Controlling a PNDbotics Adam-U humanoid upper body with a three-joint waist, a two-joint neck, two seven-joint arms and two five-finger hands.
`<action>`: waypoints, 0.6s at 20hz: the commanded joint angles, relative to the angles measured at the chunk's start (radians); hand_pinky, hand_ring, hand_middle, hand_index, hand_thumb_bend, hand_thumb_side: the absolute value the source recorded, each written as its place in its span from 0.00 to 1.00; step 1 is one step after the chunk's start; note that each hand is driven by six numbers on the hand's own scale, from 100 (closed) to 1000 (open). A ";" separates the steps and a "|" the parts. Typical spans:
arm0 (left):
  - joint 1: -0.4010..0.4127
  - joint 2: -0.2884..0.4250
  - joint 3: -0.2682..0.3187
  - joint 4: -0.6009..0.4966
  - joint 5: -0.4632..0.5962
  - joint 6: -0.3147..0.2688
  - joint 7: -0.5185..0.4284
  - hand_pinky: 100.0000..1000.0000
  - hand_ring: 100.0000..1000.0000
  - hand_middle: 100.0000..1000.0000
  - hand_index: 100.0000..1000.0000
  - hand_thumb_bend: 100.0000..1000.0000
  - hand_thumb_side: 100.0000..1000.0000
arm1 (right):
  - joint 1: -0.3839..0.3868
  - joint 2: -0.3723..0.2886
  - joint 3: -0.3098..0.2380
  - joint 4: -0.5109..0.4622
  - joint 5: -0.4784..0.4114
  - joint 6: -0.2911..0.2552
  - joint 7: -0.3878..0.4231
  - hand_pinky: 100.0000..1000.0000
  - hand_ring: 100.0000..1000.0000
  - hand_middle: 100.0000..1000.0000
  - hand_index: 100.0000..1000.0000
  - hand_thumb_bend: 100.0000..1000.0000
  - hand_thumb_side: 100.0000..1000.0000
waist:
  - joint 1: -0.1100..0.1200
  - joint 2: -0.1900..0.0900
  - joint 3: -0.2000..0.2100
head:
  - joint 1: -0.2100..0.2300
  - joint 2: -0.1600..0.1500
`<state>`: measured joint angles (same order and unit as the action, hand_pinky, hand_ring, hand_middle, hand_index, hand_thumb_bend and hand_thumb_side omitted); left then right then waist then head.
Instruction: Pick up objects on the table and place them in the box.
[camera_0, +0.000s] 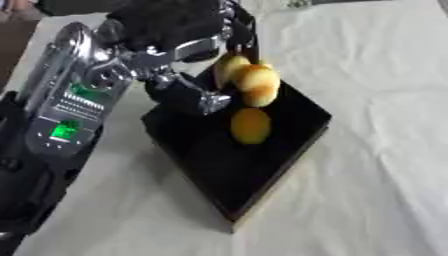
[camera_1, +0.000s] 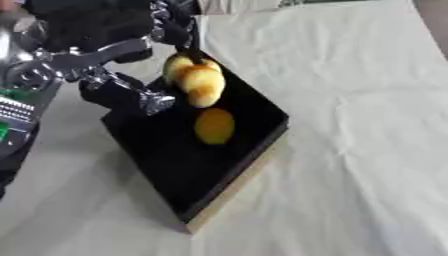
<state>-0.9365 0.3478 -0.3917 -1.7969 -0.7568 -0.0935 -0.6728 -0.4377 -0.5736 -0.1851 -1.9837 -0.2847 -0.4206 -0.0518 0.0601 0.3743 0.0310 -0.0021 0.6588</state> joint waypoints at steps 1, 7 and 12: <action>-0.004 -0.015 -0.007 0.025 -0.017 -0.010 -0.003 0.68 0.58 0.56 0.58 0.00 0.00 | -0.005 -0.018 -0.012 -0.016 -0.003 0.002 -0.002 0.91 0.85 0.67 0.77 0.00 0.18 | -0.002 -0.022 -0.002 | -0.001 0.000; 0.011 -0.043 -0.030 0.070 -0.025 -0.028 -0.017 0.71 0.62 0.61 0.66 0.02 0.00 | -0.004 -0.015 -0.012 -0.016 -0.002 0.005 -0.002 0.91 0.85 0.67 0.77 0.00 0.18 | 0.000 -0.021 -0.004 | 0.003 -0.006; 0.021 -0.046 -0.027 0.081 -0.027 -0.066 -0.043 0.87 0.83 0.84 0.93 0.20 0.14 | -0.002 -0.014 -0.013 -0.016 -0.001 0.006 -0.002 0.91 0.85 0.66 0.77 0.00 0.18 | -0.001 -0.021 -0.002 | 0.002 -0.008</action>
<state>-0.9047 0.2975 -0.4274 -1.7070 -0.7828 -0.1486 -0.7119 -0.4308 -0.5682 -0.1895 -1.9837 -0.2847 -0.4161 -0.0519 0.0648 0.3744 0.0285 -0.0015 0.6586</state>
